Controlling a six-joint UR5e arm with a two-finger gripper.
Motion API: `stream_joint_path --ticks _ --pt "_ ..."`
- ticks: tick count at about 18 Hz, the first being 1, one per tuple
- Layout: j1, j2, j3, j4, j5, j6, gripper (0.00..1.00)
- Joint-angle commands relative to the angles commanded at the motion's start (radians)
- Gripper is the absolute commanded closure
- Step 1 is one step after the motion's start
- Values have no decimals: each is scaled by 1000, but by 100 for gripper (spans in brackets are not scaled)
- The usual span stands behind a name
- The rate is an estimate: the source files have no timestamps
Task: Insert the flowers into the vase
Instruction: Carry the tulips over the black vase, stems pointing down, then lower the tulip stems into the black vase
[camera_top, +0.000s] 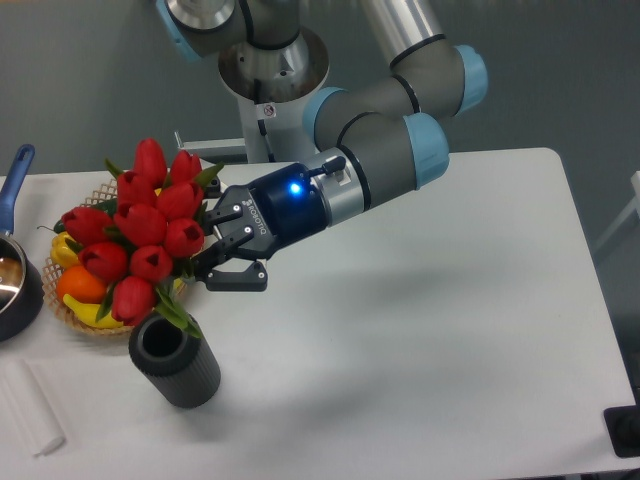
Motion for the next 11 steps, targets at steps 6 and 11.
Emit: stream_joint_path --ticks 6,11 --pt "-18 -41 14 -2 2 43 63" --pt "-26 -66 9 -2 3 57 63"
